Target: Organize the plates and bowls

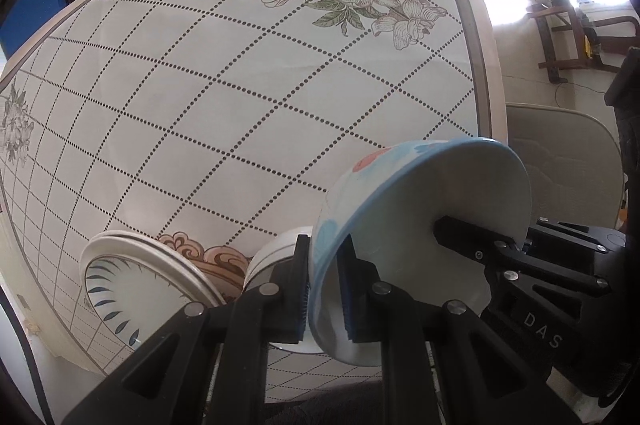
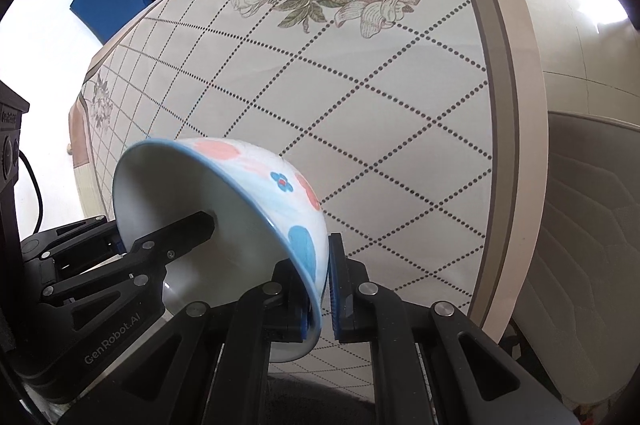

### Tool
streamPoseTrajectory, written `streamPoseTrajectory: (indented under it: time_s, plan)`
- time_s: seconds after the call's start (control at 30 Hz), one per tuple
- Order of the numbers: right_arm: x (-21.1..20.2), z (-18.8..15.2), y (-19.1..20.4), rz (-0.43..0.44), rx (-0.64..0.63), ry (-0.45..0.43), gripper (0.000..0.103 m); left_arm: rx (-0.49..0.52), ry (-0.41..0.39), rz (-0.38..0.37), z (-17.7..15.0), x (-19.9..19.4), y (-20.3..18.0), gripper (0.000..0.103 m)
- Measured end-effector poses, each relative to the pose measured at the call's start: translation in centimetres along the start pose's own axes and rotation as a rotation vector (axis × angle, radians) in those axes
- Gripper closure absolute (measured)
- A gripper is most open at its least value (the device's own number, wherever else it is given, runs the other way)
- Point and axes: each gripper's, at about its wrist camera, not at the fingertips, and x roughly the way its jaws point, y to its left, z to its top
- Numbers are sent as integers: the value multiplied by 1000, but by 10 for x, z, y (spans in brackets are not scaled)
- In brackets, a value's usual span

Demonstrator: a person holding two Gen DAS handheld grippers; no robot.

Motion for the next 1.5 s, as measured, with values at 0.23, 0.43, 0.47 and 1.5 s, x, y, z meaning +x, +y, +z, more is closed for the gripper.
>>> streamPoseTrajectory:
  time_s: [0.23,0.43,0.47,1.5]
  plan:
    - [22,-39,30,-4,-37,41,94,-19,14,7,-36,0,22,92]
    - [45,-66,48,-24,-61,76,94,-43,31,11,-55,11,33,92]
    - [48,-70,50,-27,-63,80,94,-46,34,10,-56,14,33,92]
    - [66,-65,65,-68,-44,128,84,-108,77,5,-76,39,62,90]
